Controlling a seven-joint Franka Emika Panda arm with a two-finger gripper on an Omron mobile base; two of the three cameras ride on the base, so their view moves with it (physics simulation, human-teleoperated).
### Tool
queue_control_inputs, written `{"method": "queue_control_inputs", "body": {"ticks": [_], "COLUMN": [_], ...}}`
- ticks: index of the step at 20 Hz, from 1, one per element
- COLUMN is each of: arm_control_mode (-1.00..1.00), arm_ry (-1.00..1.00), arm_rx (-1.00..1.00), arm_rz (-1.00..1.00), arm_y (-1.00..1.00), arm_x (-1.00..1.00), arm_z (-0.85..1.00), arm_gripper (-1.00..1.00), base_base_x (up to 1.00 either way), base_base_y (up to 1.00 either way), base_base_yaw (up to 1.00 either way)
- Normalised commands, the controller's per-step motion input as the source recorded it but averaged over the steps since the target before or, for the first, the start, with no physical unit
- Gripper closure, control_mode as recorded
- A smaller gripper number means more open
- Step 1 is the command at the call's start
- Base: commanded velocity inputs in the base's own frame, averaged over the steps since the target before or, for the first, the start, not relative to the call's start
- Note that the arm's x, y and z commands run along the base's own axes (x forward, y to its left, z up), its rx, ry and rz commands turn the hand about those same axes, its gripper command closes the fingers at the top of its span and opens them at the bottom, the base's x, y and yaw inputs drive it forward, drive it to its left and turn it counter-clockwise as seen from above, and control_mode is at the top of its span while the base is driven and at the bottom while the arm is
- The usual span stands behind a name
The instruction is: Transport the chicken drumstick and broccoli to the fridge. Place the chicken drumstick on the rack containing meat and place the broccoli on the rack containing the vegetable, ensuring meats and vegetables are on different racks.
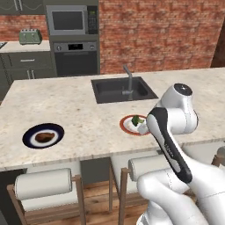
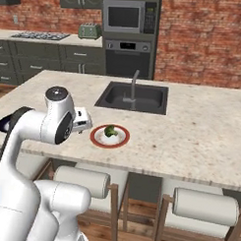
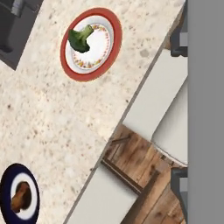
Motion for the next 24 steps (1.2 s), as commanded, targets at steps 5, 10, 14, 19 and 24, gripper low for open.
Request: {"method": "queue_control_inputs", "body": {"ticks": [5,10,14,19,24], "arm_control_mode": [-1.00,-1.00,-1.00,-1.00,-1.00], "arm_ry": [0.00,0.00,0.01,0.00,0.12], "arm_rx": [0.00,-0.01,0.00,-0.07,-0.18], "arm_rz": [0.19,0.15,0.11,0.03,0.00], "arm_y": [-0.35,-0.18,-0.02,0.00,0.01], "arm_x": [0.99,0.79,0.66,0.51,0.42], "arm_z": [-0.65,-0.31,-0.01,0.00,0.00], "arm_gripper": [-1.00,-1.00,-1.00,-1.00,-1.00], "base_base_x": [0.00,0.00,0.00,0.00,0.00], "base_base_y": [0.00,0.00,0.00,0.00,0.00], "base_base_yaw": [0.00,0.00,0.00,0.00,0.00]}}
